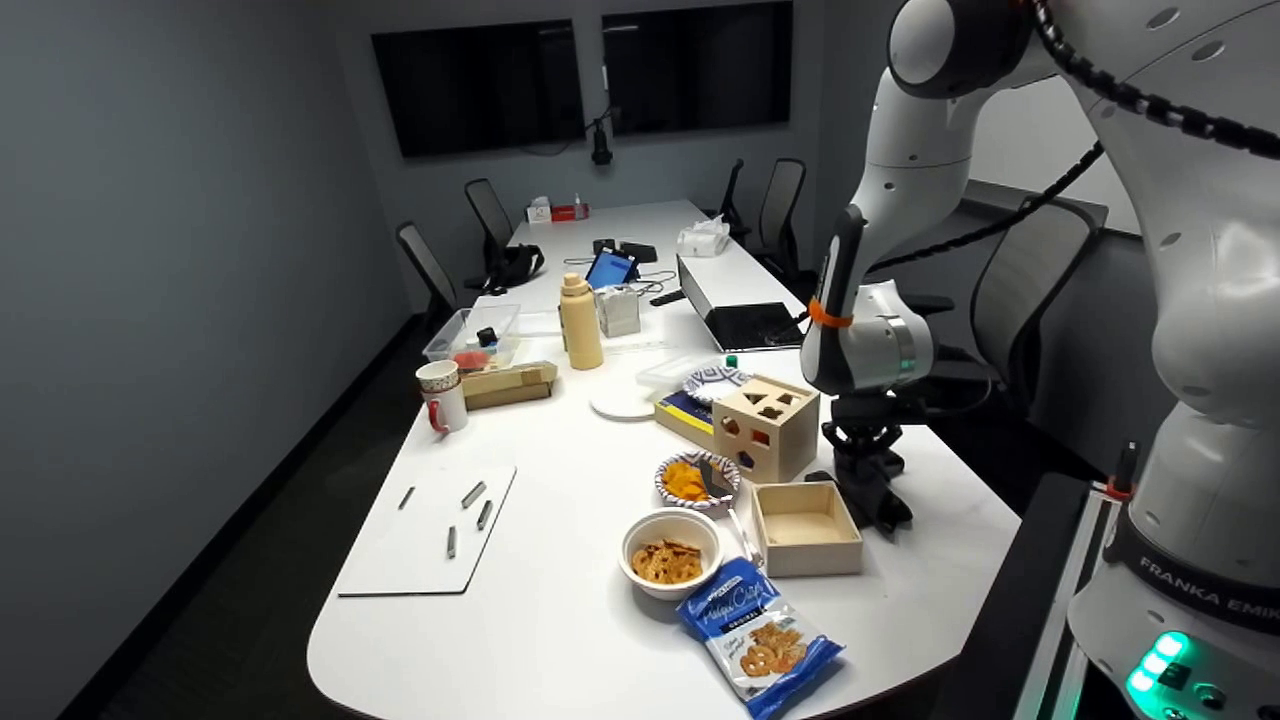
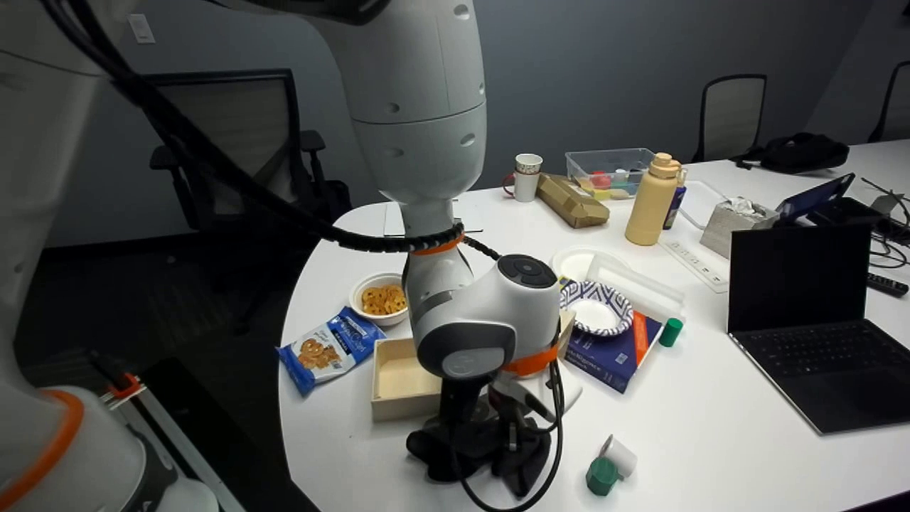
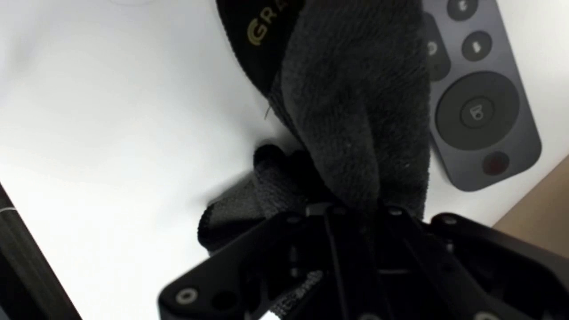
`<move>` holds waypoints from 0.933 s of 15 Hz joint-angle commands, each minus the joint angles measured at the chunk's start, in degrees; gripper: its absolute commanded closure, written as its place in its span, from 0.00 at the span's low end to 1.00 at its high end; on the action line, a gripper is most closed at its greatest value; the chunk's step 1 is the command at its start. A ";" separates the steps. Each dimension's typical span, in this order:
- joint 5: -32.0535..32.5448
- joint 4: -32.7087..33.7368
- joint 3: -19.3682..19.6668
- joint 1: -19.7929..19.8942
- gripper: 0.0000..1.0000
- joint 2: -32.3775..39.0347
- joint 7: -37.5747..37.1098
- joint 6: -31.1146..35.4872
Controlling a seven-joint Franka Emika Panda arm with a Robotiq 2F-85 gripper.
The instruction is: Use the towel to wipe the right side of the counter.
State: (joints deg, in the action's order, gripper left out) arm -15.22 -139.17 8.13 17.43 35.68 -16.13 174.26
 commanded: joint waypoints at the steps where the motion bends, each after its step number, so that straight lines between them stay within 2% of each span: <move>1: -0.18 4.18 3.34 -1.06 0.98 2.46 0.16 -1.85; 4: -0.01 3.84 6.06 0.17 0.98 2.66 0.72 -2.83; 8: 0.89 0.28 8.43 0.90 0.98 0.65 2.42 -5.51; 10: 0.84 -1.79 6.79 2.12 0.98 -1.35 4.66 -7.00; 14: -0.28 -5.20 0.97 4.69 0.98 -4.78 9.33 -8.26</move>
State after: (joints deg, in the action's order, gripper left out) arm -15.00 -140.53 13.35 19.86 34.83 -10.26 167.42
